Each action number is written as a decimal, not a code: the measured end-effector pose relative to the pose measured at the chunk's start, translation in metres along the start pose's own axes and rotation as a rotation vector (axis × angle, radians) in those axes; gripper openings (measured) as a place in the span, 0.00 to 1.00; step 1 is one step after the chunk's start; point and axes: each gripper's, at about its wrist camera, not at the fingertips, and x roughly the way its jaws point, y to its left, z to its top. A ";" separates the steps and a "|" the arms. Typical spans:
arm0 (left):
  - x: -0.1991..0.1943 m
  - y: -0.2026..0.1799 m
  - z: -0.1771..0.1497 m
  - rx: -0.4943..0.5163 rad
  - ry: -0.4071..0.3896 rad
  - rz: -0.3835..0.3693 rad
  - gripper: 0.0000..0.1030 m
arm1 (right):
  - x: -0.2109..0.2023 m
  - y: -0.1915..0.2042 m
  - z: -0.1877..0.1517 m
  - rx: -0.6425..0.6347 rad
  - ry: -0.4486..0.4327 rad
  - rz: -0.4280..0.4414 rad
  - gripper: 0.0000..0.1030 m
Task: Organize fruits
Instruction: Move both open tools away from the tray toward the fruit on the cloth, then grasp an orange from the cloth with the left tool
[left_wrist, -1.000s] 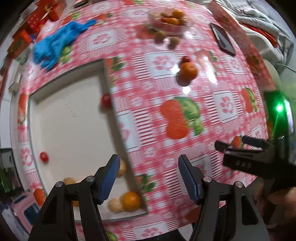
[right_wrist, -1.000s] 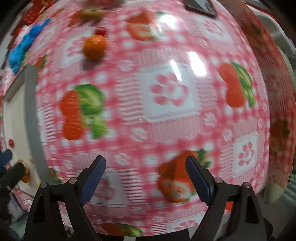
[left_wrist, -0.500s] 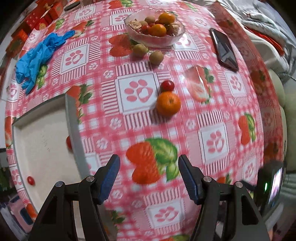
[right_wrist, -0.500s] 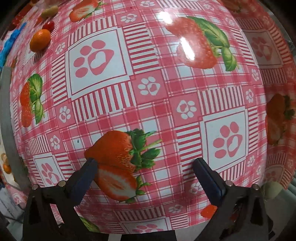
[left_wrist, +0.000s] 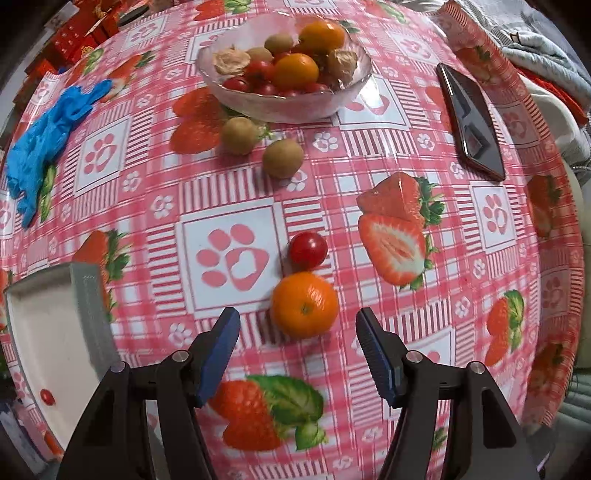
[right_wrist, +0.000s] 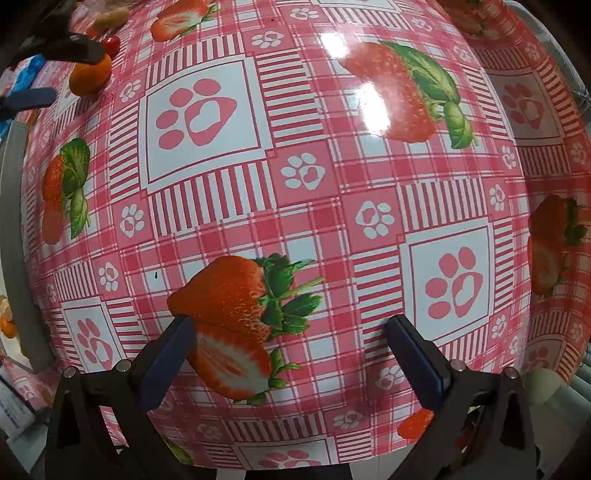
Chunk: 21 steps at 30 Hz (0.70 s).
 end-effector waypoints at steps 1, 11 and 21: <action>0.004 -0.001 0.002 -0.003 0.004 0.003 0.65 | 0.000 0.001 -0.002 0.001 -0.003 0.000 1.00; 0.029 -0.008 0.020 -0.006 0.008 0.017 0.64 | -0.003 0.001 -0.006 0.000 -0.004 0.000 1.00; 0.030 -0.004 0.019 -0.007 -0.006 0.002 0.43 | -0.001 0.000 -0.004 -0.001 -0.001 0.001 1.00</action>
